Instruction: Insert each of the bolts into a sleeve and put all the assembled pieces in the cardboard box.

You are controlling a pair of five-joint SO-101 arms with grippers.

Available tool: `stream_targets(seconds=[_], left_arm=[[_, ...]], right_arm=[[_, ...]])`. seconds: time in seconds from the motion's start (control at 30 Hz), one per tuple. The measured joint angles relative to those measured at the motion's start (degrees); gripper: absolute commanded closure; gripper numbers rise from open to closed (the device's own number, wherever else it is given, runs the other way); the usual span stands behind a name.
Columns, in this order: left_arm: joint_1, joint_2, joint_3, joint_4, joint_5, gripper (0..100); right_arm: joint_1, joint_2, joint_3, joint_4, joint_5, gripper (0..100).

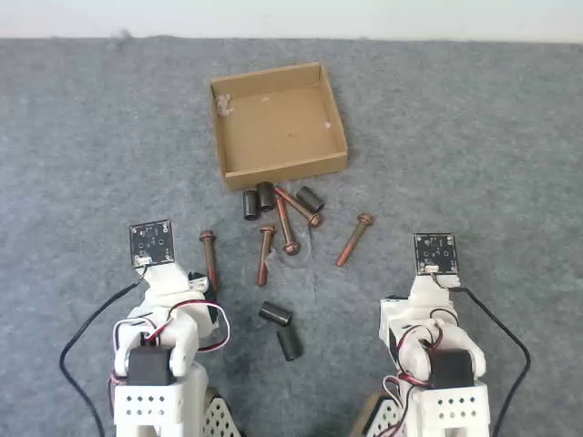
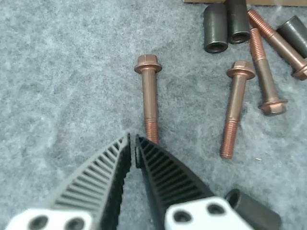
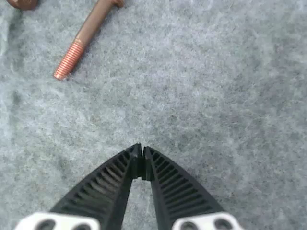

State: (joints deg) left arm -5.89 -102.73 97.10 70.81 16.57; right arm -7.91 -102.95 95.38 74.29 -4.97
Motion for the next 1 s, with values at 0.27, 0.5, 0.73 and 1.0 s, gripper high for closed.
stream_targets(seconds=[0.27, 0.5, 0.73, 1.0], left_arm=[[0.0, 0.0, -1.3, -10.5, 0.0, 99], [0.0, 0.0, -2.0, -18.5, 0.0, 99], [-2.2, 0.0, -2.0, -18.6, -5.5, 99], [-14.7, 0.0, -5.0, -15.8, -5.5, 99]], right_arm=[[0.0, 0.0, 0.0, 0.0, 0.0, 99.1], [2.1, 0.0, 0.0, 0.0, 0.0, 99.0], [14.5, 0.0, -1.7, -1.9, 0.0, 98.8], [10.5, 0.0, -0.4, -12.3, 3.5, 98.8]])
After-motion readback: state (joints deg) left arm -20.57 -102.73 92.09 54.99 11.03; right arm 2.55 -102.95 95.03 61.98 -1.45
